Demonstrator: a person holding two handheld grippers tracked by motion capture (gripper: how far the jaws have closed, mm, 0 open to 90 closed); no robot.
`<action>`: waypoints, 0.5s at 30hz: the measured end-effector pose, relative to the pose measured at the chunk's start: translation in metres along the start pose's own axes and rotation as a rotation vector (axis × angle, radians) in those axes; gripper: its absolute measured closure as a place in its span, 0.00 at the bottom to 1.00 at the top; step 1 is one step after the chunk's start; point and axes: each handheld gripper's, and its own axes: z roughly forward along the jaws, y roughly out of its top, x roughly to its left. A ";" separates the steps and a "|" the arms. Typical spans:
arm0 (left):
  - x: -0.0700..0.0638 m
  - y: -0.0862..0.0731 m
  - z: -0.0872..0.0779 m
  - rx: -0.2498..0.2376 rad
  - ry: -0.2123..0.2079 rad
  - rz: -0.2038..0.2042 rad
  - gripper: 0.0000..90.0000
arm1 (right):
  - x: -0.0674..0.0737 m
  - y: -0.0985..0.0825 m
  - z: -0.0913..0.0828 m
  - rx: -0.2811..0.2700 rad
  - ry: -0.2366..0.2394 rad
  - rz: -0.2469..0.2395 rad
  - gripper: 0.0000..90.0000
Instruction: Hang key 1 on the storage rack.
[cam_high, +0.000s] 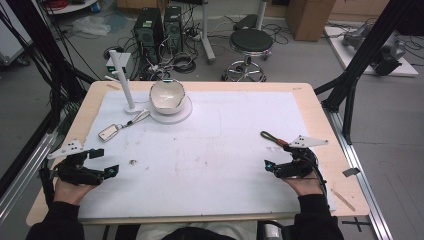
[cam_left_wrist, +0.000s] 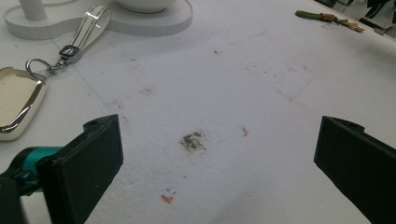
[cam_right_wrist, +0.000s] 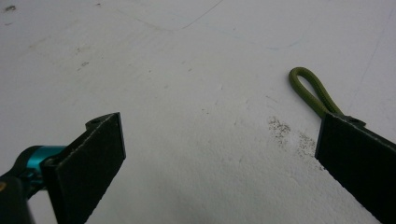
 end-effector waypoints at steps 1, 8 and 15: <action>0.000 0.000 0.000 0.000 0.000 0.000 0.02 | 0.000 0.000 0.000 0.000 0.000 0.000 0.01; 0.001 -0.001 0.000 -0.001 -0.008 -0.007 0.02 | 0.001 0.000 0.002 0.008 -0.001 -0.007 0.01; 0.002 -0.003 -0.002 -0.018 0.001 -0.024 0.02 | 0.002 0.000 0.004 0.011 -0.009 -0.012 0.01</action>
